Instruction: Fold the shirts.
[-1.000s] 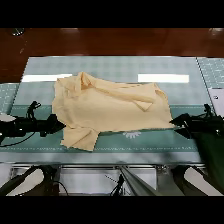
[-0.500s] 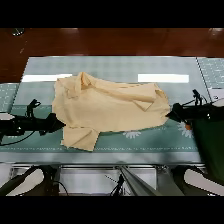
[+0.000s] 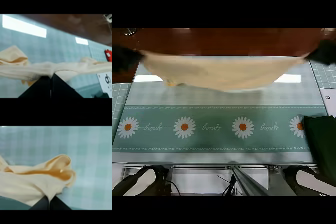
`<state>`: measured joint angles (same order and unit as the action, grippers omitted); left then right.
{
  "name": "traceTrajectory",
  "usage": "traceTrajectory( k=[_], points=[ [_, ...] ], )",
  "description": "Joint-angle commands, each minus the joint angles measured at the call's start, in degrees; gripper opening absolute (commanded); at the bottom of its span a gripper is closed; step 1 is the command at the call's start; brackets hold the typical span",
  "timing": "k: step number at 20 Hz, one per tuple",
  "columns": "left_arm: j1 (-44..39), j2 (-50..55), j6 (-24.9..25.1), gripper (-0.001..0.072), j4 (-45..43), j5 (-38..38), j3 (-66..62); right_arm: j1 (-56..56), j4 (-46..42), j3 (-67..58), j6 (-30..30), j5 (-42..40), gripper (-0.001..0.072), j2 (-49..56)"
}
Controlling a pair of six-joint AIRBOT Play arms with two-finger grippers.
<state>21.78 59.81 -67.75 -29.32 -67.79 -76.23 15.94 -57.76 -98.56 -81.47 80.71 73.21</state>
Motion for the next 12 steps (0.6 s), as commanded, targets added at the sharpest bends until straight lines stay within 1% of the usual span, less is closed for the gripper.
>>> traceTrajectory(
  k=[1,3,5,7,10,11,12],
  points=[
    [0.0,-1.3,-5.8,0.0016,-9.8,-1.6,-24.7,-2.2,-7.3,-18.2,-3.8,3.0,0.0024,-3.9],
    [0.0,-4.3,-9.7,0.0016,-18.6,-2.4,-32.4,-2.2,-9.1,-18.5,-3.8,3.7,0.0025,-9.7],
    [0.0,-9.1,-13.0,0.0016,-24.8,-3.5,-35.1,-2.2,-13.5,-18.5,-4.1,6.8,0.0025,-15.0],
    [0.0,-15.0,-13.1,0.0016,-30.3,-5.4,-35.0,-2.2,-14.8,-18.5,-4.2,9.3,0.0025,-20.0],
    [-0.1,-23.4,-13.2,0.0016,-40.8,-7.0,-35.0,-2.2,-14.8,-18.4,-5.1,10.3,0.0025,-26.8],
    [-1.0,-26.1,-14.5,0.0016,-44.0,-7.0,-35.0,-2.2,-14.8,-18.4,-5.1,11.3,0.0025,-28.6],
    [-2.8,-28.3,-14.6,0.0016,-45.8,-7.1,-35.0,-2.2,-14.8,-18.4,-5.1,12.9,0.0025,-30.1]
  ],
)
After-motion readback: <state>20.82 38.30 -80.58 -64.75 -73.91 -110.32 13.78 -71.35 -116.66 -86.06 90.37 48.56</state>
